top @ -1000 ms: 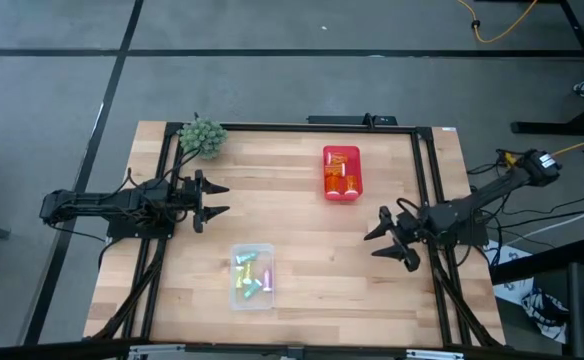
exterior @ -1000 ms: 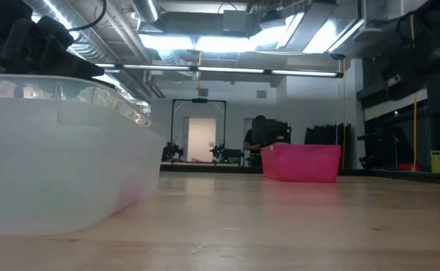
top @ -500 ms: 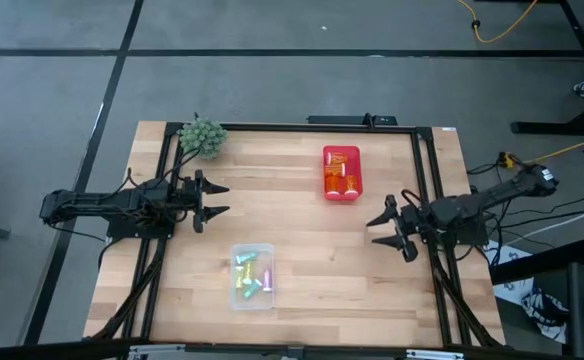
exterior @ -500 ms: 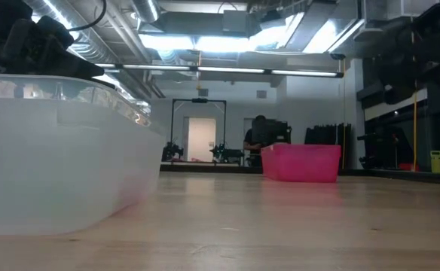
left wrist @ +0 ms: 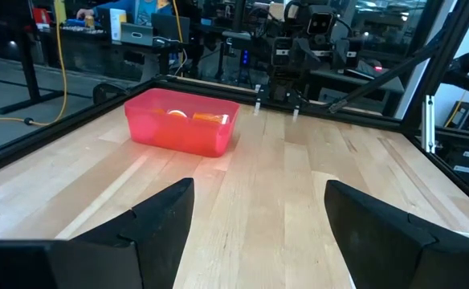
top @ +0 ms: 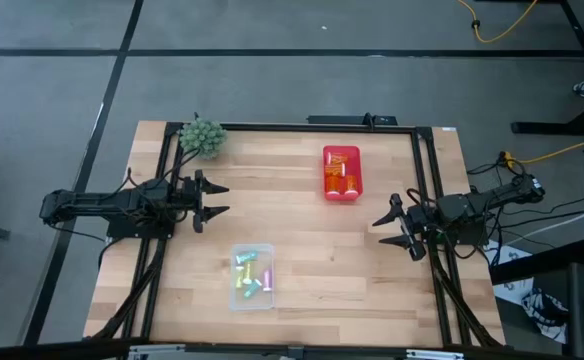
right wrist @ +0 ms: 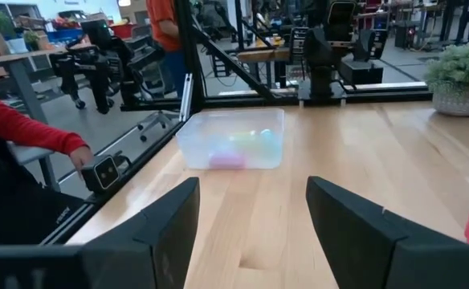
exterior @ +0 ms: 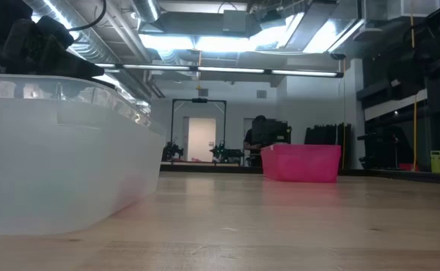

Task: Pick and place medicine bottles into bin by pill shape (circle, oval)
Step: Return to Home Position

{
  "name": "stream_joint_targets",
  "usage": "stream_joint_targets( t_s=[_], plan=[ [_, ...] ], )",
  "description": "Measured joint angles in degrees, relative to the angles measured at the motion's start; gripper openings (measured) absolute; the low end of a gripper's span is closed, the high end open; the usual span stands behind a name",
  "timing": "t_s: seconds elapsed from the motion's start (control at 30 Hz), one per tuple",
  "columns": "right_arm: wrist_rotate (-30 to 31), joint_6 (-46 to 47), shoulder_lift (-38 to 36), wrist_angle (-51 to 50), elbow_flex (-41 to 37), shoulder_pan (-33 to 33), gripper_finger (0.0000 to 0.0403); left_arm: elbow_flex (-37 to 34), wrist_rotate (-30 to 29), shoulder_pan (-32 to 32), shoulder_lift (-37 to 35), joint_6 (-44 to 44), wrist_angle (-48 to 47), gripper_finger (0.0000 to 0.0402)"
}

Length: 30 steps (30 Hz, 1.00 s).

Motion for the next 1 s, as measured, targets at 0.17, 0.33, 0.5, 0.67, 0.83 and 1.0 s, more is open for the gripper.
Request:
stream_joint_targets(
  t_s=[0.17,0.33,0.5,0.67,0.83,1.0],
  plan=[
    [-0.01,-1.50,0.87,-0.01,0.02,0.01,0.0233,-0.01,0.01,-0.02,0.00,0.00,-0.01,0.0273],
    [0.01,0.86,1.41,-0.02,0.02,0.01,0.0233,-0.01,0.01,-0.01,0.00,-0.02,0.00,0.0273],
    [0.00,1.52,1.42,0.03,0.02,0.01,0.0233,0.01,0.00,-0.02,0.00,0.00,0.00,0.0273],
    [0.00,1.53,1.43,0.04,0.02,0.01,0.0233,-0.01,0.00,-0.01,0.00,0.01,0.00,0.0273],
    [0.00,1.54,1.43,0.08,0.02,0.01,0.0233,0.00,0.00,0.00,0.00,-0.01,-0.01,0.0273],
    [0.02,1.53,1.43,0.10,0.02,0.03,0.0233,0.00,0.02,-0.02,0.00,-0.02,0.00,0.0273]
  ],
)
